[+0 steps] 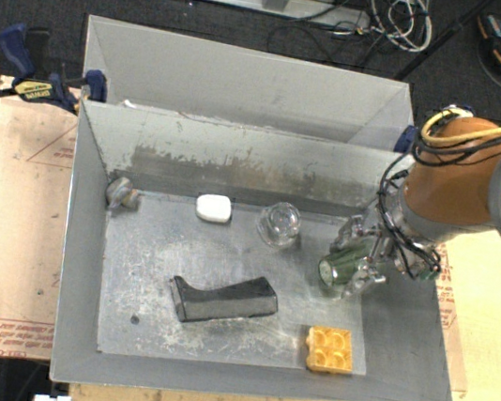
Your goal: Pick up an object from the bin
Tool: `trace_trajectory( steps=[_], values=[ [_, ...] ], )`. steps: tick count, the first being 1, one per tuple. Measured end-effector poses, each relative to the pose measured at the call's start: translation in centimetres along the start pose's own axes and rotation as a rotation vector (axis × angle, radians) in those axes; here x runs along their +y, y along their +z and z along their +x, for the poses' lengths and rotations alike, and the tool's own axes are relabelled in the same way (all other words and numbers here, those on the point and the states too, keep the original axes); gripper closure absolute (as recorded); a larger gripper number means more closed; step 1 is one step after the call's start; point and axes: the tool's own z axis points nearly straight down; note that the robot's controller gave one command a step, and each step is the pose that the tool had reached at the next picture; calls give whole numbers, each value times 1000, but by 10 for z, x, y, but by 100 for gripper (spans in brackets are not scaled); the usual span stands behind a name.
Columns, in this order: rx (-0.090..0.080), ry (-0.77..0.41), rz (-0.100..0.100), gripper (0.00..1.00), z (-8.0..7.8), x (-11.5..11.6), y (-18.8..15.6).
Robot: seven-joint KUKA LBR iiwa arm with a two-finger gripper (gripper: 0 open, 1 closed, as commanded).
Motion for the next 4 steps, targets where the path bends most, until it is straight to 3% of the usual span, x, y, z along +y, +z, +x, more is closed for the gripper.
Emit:
trace_trajectory(
  steps=[1,4],
  values=[
    [-8,-906,11,100,10,19,27],
    [-9,-914,14,100,10,21,27]
  ],
)
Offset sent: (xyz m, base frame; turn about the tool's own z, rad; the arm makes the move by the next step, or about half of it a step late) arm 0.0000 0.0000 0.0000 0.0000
